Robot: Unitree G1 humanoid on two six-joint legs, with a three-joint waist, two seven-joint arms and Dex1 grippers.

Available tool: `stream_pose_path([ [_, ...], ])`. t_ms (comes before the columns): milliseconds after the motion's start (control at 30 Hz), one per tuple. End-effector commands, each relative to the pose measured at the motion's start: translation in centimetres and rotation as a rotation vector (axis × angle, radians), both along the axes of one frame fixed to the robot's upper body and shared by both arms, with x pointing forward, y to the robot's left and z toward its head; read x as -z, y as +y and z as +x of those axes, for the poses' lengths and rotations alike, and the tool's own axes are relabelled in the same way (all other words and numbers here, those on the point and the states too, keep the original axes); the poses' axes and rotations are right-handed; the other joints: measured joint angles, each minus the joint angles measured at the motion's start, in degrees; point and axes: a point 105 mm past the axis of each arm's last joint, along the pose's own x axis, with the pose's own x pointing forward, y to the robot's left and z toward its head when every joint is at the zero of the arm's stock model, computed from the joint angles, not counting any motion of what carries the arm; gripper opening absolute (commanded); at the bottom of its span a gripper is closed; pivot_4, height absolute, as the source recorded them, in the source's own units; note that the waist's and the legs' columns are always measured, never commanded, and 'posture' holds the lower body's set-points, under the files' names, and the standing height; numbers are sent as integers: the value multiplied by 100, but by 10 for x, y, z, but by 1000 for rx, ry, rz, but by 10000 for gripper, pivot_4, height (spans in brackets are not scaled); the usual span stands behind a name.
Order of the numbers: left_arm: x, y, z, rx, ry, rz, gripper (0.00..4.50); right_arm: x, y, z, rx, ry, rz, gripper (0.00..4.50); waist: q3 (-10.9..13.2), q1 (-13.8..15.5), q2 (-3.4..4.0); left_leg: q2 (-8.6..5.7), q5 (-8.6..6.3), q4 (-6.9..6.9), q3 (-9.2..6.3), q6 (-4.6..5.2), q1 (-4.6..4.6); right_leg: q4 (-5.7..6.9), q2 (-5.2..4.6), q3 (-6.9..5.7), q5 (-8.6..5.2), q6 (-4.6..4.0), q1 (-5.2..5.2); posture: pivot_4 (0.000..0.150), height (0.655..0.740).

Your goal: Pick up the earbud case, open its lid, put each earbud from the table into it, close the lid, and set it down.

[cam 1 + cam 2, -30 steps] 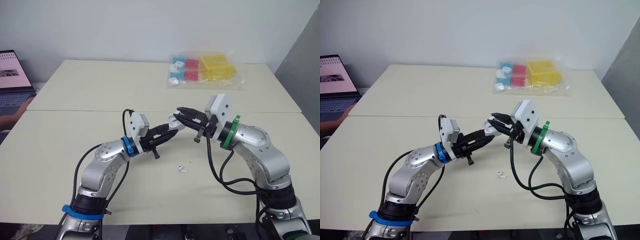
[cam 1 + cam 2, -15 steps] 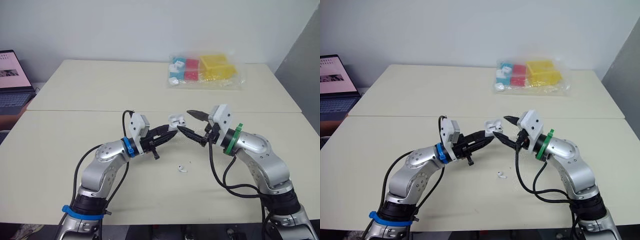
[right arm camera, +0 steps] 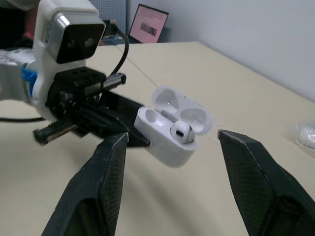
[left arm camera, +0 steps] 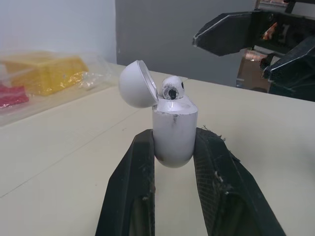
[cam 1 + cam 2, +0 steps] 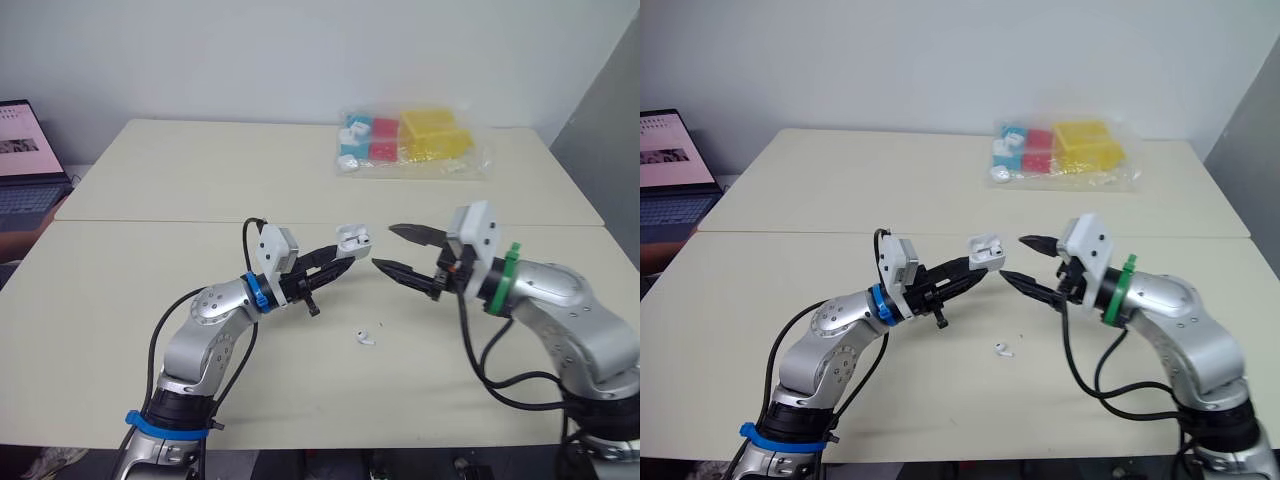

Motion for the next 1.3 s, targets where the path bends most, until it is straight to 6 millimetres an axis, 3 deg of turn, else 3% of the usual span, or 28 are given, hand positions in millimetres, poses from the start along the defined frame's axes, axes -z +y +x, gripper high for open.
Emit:
stream_pose_path([
  [33, -10, 7, 0, -19, -57, -5, 7350, -10, -11, -13, -27, -26, -37, 30233, 0, 2, -1, 0, 0, -1, 1, 0, 0, -1, 0, 1, 0, 0, 0, 1500, 7400],
  [267, -12, 13, 3, -37, -70, 5, 7350, 25, -38, -26, -36, 78, -254, 30233, 1, 3, -2, -1, 0, -1, 1, 0, 0, -3, 0, 0, -1, 0, 0, 1500, 7400],
  [467, -12, 13, 3, -41, -72, 7, 7350, 32, -31, -28, -57, 77, -265, 44713, 2, -13, -3, 1, 0, 0, 0, 0, 5, 1, 1, -2, -1, 0, 1, 1500, 7400],
  [800, -13, 19, 4, -57, -75, 18, 7350, 50, -3, -36, -150, 124, -305, 45000, 2, -16, -3, 1, 0, -1, 2, 0, 2, -4, 0, 1, -1, 1, 0, 1500, 7400],
  [1300, -12, 33, 6, -96, -80, 56, 7350, 77, 35, -15, -63, 199, -437, 45000, 2, -9, -3, 3, 0, -2, -4, -1, 0, 0, 0, -4, -2, -1, -4, 1500, 7400],
])
